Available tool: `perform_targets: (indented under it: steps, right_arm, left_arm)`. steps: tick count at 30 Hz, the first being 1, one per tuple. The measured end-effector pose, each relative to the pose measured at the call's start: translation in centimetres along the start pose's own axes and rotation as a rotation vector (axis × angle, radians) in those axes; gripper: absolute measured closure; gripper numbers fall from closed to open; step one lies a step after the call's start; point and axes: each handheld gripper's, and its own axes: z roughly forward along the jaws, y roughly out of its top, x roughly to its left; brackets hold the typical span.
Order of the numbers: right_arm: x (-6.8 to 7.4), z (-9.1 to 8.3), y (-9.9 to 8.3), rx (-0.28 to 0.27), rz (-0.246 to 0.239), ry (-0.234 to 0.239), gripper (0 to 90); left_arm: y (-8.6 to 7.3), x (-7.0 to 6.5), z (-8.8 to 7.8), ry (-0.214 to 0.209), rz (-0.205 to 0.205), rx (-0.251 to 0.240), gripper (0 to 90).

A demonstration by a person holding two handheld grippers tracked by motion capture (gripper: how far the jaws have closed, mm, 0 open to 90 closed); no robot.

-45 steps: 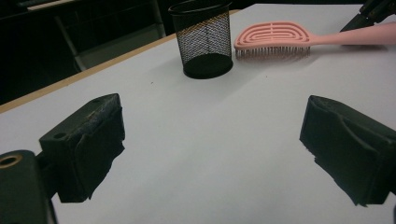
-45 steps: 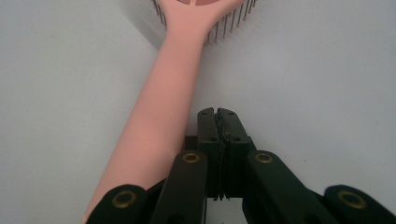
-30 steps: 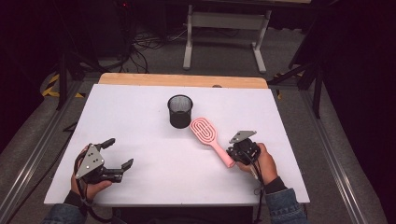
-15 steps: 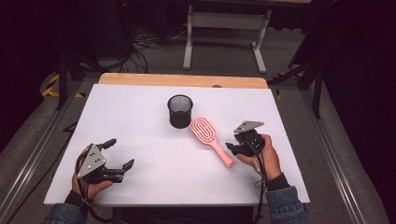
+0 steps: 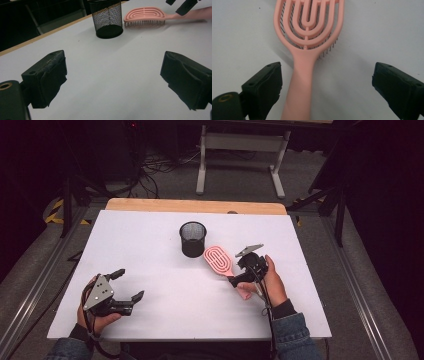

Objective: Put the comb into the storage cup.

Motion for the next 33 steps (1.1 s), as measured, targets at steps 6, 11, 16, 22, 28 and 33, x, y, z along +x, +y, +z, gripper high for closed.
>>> perform_targets:
  steps: [6,11,16,22,28,33]
  right_arm:
    - [0.4,1.8,0.5,0.052,0.015,0.016,7.6]
    - [0.5,2.9,0.6,0.084,0.029,0.007,14.2]
    - [0.5,3.0,0.6,0.068,0.029,0.027,24.9]
    - [0.7,2.7,0.5,0.035,0.008,0.057,48.8]
    - [1.0,2.5,0.3,0.020,-0.025,0.072,63.6]
    - [1.1,2.4,0.2,0.013,-0.034,0.074,67.9]
  left_arm:
    - [0.0,0.0,0.0,0.000,0.001,0.003,7.8]
    - [0.0,0.0,0.1,-0.004,0.001,0.003,7.8]
    - [0.0,-0.1,0.1,-0.005,0.003,0.003,7.8]
    - [0.0,-0.2,0.2,-0.007,0.004,0.009,7.9]
    - [0.0,-0.3,0.2,-0.008,0.010,0.014,8.0]
    - [0.0,-0.3,0.2,-0.012,0.015,0.019,8.0]
